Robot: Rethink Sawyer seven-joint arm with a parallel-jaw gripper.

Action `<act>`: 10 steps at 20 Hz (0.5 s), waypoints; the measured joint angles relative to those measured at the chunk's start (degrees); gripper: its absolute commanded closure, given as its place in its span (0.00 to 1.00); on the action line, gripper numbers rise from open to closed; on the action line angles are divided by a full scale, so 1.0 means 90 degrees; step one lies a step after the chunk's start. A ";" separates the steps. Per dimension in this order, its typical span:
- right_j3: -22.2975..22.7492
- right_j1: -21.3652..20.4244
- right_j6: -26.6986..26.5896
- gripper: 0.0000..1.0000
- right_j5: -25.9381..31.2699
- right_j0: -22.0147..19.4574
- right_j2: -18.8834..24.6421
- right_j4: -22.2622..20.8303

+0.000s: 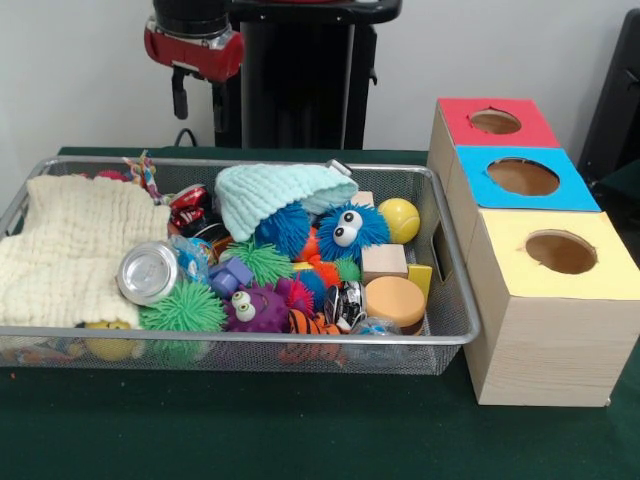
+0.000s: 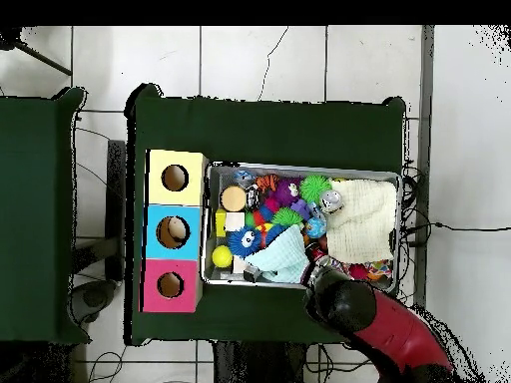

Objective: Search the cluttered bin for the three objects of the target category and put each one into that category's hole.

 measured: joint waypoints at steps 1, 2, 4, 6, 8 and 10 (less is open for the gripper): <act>0.0028 -0.0024 0.0000 0.00 -0.0039 -0.0017 0.0007 0.0001; 0.0066 -0.0053 0.0000 0.00 -0.0097 -0.0037 0.0008 0.0000; 0.0157 -0.0121 0.0000 0.00 -0.0240 -0.0076 0.0007 0.0000; 0.0302 -0.0225 0.0000 0.00 -0.0479 -0.0116 0.0004 0.0000; 0.0520 -0.0382 0.0000 0.00 -0.0811 -0.0128 -0.0014 0.0000; 0.0615 -0.0461 0.0000 0.00 -0.0923 -0.0122 -0.0031 0.0001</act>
